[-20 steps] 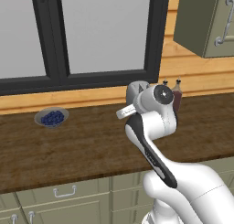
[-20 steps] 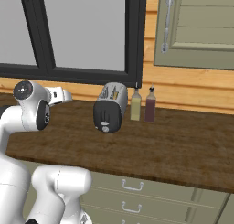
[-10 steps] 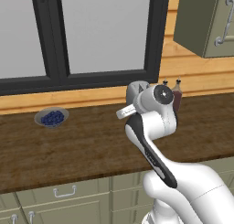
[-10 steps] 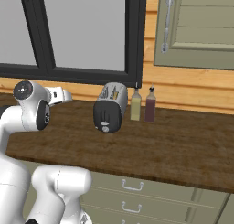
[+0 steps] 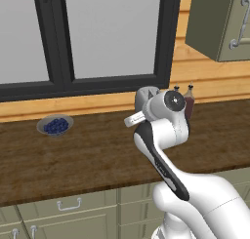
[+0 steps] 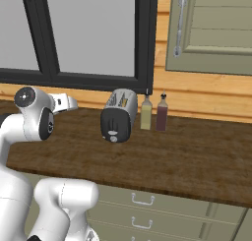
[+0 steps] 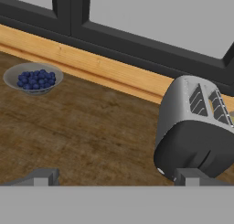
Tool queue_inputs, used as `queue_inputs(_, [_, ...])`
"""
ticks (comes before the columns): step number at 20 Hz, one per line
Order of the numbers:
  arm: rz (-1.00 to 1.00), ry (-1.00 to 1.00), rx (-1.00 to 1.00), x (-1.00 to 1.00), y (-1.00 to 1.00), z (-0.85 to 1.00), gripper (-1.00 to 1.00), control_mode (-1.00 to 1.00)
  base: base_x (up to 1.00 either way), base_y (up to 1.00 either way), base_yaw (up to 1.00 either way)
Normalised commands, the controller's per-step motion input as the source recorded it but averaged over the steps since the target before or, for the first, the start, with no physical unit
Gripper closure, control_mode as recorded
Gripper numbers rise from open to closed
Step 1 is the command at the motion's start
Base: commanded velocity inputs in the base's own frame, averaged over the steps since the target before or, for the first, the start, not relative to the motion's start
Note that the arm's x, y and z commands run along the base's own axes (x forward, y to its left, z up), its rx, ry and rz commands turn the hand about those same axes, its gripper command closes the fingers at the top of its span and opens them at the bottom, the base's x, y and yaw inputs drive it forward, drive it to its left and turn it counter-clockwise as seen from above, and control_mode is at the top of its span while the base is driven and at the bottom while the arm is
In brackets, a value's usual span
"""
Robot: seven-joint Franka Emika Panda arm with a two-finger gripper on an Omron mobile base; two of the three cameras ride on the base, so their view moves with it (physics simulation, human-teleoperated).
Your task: Start the toaster. Once the lever pops up, take the bread to the plate on the dining counter.
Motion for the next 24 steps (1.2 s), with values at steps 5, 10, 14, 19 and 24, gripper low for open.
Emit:
queue_inputs(5, [0.0, 0.0, 0.0, 0.0, 0.0, 0.0, -1.0, -1.0, 0.0, 0.0, 0.0])
queue_inputs(10, [0.0, 0.0, 0.0, 0.0, 0.0, 0.0, -1.0, -1.0, 0.0, 0.0, 0.0])
queue_inputs(14, [0.0, 0.0, 0.0, 0.0, 0.0, 0.0, -1.0, -1.0, 0.0, 0.0, 0.0])
queue_inputs(19, [0.0, 0.0, 0.0, 0.0, 0.0, 0.0, -1.0, -1.0, 0.0, 0.0, 0.0])
queue_inputs(24, [0.0, 0.0, 0.0, 0.0, 0.0, 0.0, -1.0, -1.0, 0.0, 0.0, 0.0])
